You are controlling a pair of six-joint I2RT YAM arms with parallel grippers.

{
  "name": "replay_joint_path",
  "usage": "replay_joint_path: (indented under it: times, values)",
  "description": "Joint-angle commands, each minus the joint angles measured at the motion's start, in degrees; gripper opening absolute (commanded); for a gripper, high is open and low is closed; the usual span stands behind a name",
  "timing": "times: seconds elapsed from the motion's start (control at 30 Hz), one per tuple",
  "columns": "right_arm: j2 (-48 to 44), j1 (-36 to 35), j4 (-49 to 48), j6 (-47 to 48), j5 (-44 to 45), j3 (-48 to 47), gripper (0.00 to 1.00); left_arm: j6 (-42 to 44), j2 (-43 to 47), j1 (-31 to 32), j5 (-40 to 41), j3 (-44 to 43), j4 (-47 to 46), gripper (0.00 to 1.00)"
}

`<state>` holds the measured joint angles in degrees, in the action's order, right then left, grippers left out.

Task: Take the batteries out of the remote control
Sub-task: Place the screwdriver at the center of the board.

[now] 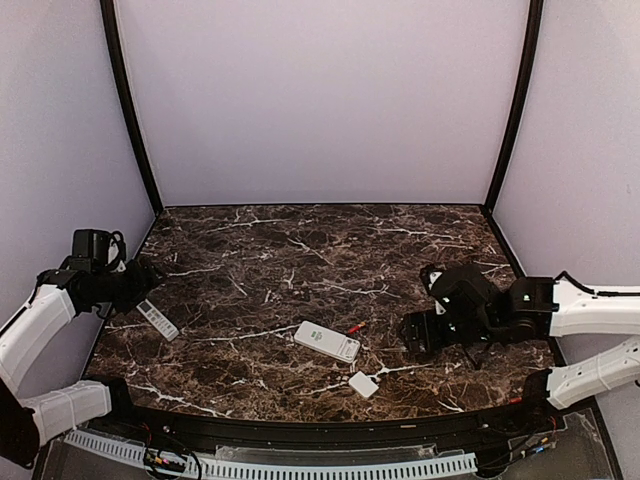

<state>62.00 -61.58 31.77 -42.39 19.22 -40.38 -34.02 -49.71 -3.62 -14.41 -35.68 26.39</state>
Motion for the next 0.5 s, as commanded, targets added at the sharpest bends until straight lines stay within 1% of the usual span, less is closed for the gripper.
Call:
replay_joint_path:
  times: [0.0, 0.1, 0.2, 0.3, 0.47]
  values:
    - [-5.9, 0.1, -7.9, 0.3, -3.4, 1.1, 0.93, -0.3, -1.4, -0.3, 1.0, -0.4, 1.2, 0.80]
    - [-10.2, 1.6, -19.2, -1.9, -11.6, 5.4, 0.94, -1.3, -3.4, -0.2, 4.5, -1.0, 2.6, 0.80]
    - [-13.9, 2.9, -28.4, -5.5, -15.2, 10.0, 0.95, -2.0, -3.4, -0.3, 6.1, -0.4, 1.9, 0.82]
    - [-16.0, 4.1, -29.4, -7.5, -16.4, 11.4, 0.97, -2.2, -5.2, -1.1, 6.8, 0.4, 0.8, 0.84]
    - [-14.8, 5.3, -24.4, -7.0, -17.7, 9.1, 0.98, -1.9, -10.8, -3.9, 4.9, 0.7, -2.1, 0.85]
